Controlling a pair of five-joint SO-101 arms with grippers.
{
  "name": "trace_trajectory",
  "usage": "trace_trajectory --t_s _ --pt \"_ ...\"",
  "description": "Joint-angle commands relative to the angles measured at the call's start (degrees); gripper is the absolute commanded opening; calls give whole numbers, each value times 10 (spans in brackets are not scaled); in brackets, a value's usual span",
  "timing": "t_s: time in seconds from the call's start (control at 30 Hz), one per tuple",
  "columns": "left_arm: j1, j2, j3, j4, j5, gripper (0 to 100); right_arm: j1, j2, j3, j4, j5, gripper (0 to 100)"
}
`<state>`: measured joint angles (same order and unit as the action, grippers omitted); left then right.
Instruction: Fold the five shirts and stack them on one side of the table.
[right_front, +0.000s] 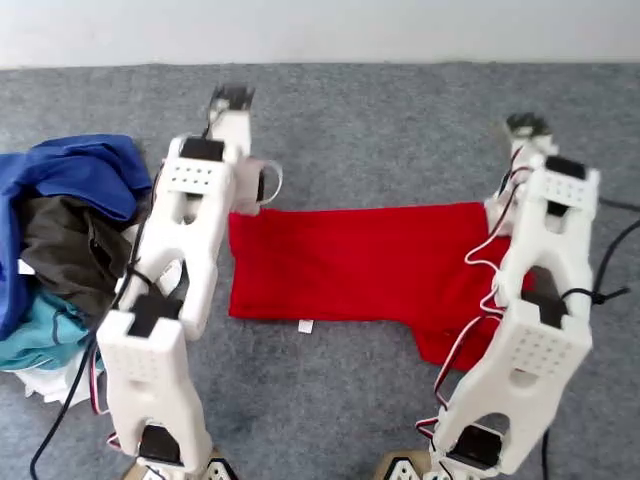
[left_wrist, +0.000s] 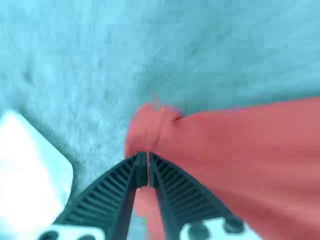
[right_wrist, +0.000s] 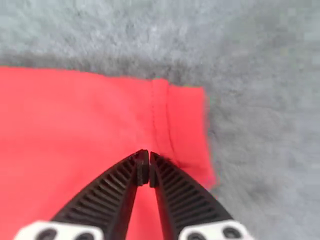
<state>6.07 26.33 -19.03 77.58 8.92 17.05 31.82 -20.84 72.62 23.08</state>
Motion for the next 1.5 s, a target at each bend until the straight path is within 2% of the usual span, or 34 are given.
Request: trace_trajectory --t_s 0.0,0.1,0.17,0.3,0.47,0.7,0.83,0.9,1.13,1.27,1.37,1.47 --pt "47 -76 -71 62 -1 13 1 -79 -77 66 2 9" --pt "91 -80 -30 92 -2 13 -10 -87 -84 73 1 9" --pt "101 -80 33 72 -3 13 -9 -70 -84 60 0 9" --pt "86 -82 174 3 -11 13 16 -7 -84 9 -33 9" --pt "60 -87 287 -54 -31 13 29 81 -87 -36 -32 9" --pt "-8 -83 335 -50 -55 13 29 123 -87 -56 -32 9" --pt "-18 -95 369 -49 -62 13 29 120 -87 -63 -32 9" --pt "-4 -125 362 -39 -59 13 28 119 -87 -70 -32 9" --pt "114 -339 301 19 -61 15 26 123 -87 -78 -31 9" --pt "103 -353 335 52 -63 15 26 118 -87 -78 -31 9" --pt "97 -316 392 22 -78 15 25 118 -87 -78 -31 9" --pt "91 -265 455 -61 -82 14 25 118 -87 -78 -31 9"
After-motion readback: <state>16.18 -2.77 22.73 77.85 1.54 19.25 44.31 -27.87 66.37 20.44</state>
